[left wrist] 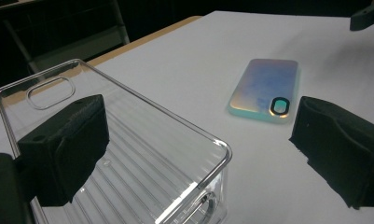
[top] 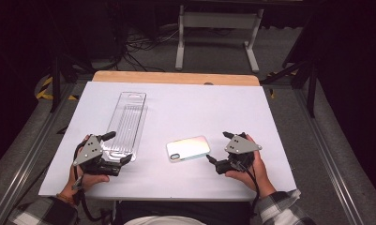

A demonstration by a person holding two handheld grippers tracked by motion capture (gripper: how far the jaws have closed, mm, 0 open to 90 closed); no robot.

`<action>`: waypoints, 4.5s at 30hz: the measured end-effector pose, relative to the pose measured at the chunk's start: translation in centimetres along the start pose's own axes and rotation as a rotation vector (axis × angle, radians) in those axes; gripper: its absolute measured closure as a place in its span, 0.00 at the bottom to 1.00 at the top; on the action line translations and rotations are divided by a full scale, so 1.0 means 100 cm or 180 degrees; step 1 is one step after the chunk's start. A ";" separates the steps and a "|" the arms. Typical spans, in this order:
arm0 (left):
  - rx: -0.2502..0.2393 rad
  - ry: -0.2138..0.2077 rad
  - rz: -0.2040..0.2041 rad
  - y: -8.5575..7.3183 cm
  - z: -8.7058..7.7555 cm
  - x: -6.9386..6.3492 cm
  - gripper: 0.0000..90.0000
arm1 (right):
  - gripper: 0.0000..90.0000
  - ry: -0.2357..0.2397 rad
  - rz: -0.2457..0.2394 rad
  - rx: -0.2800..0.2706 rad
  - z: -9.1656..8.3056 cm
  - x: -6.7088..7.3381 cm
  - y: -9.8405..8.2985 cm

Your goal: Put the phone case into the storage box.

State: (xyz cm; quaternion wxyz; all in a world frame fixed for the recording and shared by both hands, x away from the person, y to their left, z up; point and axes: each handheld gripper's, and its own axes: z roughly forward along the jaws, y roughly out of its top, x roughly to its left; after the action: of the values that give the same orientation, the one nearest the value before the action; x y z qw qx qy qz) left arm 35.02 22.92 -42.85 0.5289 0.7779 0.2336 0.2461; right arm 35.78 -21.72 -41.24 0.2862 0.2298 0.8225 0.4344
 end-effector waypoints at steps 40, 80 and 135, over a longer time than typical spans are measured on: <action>0.0182 -0.0182 0.0076 -0.005 0.007 -0.006 0.06 | 0.08 0.1284 -0.1112 0.1378 0.112 0.014 0.072; 0.0256 -0.0262 0.0110 -0.006 0.008 -0.009 0.06 | 0.13 0.1980 -0.1280 0.2126 0.172 0.020 0.073; 0.0252 -0.0210 0.0104 -0.005 0.008 -0.008 0.06 | 0.20 0.1646 -0.1173 0.0939 0.109 0.002 0.089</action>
State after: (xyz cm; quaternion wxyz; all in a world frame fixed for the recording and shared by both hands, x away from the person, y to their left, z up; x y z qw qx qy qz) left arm 34.87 22.00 -43.71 0.5010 0.8096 0.2129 0.2194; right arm 44.06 -10.64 -38.80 0.1058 -0.0013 0.9494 0.2957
